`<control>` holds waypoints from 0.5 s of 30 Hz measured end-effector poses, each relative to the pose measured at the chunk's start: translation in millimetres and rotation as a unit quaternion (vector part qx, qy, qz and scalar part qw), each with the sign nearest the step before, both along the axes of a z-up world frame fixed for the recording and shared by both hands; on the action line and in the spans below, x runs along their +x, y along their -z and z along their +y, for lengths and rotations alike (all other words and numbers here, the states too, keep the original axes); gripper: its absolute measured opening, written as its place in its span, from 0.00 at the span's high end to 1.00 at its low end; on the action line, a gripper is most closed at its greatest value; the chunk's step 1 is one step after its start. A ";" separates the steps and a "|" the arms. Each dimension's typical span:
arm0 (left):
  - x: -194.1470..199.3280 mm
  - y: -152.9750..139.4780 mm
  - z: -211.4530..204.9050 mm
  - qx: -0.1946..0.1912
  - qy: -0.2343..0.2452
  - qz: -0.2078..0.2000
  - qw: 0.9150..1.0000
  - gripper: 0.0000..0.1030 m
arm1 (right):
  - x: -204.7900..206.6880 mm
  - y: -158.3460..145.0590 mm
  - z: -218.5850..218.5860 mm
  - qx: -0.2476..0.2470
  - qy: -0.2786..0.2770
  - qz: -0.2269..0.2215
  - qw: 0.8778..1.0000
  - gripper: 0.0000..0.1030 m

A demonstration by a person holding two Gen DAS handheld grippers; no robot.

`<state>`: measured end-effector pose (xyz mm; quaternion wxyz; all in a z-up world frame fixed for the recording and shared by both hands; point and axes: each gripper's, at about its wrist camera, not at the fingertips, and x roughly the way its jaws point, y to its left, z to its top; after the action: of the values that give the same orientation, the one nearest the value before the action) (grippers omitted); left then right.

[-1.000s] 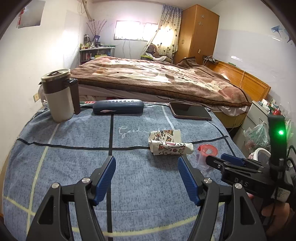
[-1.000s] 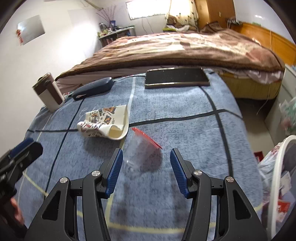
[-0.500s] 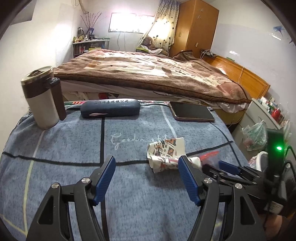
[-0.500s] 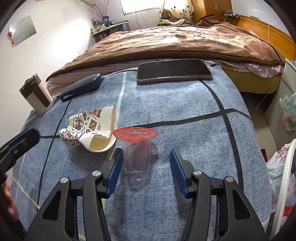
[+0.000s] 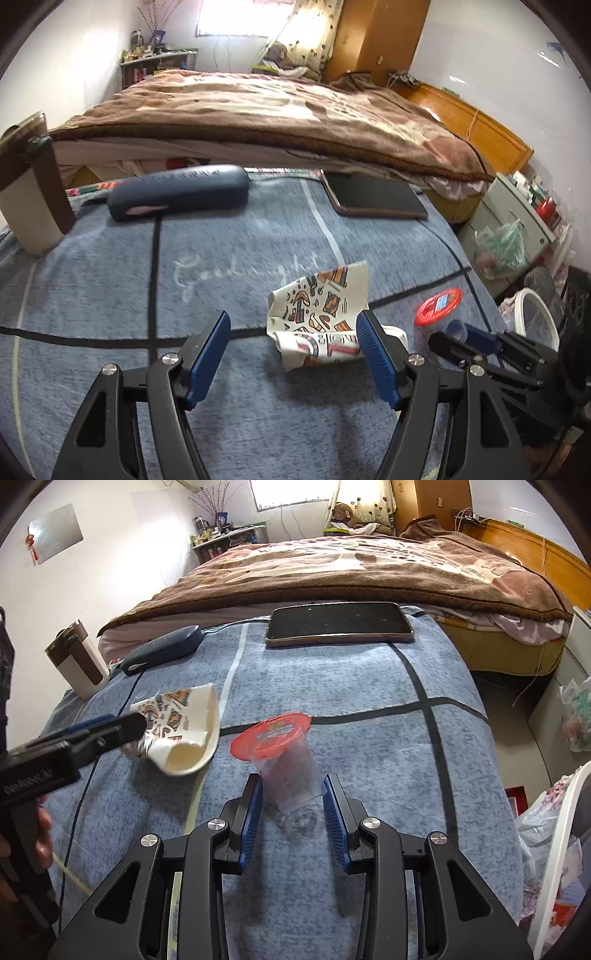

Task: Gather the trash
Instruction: 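Grasp the red-lidded clear cup with the right gripper while the left grasps the patterned paper cup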

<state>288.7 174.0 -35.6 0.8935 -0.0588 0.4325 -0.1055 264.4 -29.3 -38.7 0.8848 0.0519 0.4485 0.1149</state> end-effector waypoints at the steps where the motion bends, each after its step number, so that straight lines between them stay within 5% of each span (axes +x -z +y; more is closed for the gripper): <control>1: -1.9 1.1 -3.1 0.000 0.005 0.002 1.000 0.30 | -0.6 -0.3 -2.5 0.002 0.002 0.000 1.000 0.65; 15: -37.3 -0.9 -59.6 -0.029 0.093 0.022 0.995 0.30 | -16.8 -3.3 -41.0 0.003 0.033 -0.002 0.999 0.65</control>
<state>251.4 114.4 -34.8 0.8682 -0.0466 0.4522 -0.1990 247.6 -70.4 -35.4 0.8888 0.0689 0.4447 0.0865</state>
